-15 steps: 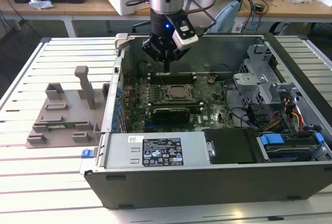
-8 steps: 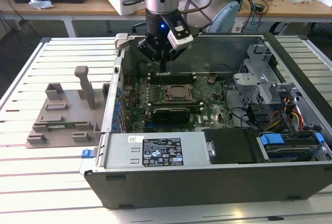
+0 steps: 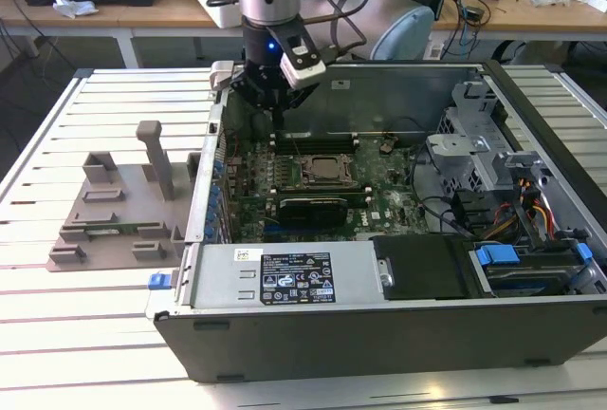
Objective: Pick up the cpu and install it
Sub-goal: 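Install the first cpu locking lever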
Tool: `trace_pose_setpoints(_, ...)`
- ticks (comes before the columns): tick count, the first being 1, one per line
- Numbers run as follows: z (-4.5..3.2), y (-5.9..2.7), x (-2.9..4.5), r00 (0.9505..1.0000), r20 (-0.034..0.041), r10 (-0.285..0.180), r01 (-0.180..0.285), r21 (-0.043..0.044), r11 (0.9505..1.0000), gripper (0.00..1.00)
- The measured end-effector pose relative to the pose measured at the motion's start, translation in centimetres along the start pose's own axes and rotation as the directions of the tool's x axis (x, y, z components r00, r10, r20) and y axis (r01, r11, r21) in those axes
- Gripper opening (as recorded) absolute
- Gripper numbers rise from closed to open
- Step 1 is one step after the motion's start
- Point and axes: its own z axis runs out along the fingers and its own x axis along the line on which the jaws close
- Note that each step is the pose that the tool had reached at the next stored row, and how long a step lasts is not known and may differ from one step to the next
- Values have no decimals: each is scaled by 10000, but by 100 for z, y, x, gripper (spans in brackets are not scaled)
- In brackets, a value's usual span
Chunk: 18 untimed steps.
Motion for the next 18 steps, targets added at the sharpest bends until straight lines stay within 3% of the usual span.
trace_pose_setpoints(6, 53, 46, -24, 10000, -2, 0, 0, -1, 10000, 11)
trace_pose_setpoints(11, 72, 48, -166, 10000, -2, 2, -2, -1, 10000, 11)
trace_pose_setpoints(15, 86, 51, -324, 10000, -15, 0, 0, -1, 10000, 11)
trace_pose_setpoints(18, 99, 53, -492, 10000, -38, 3, -3, 1, 10000, 11)
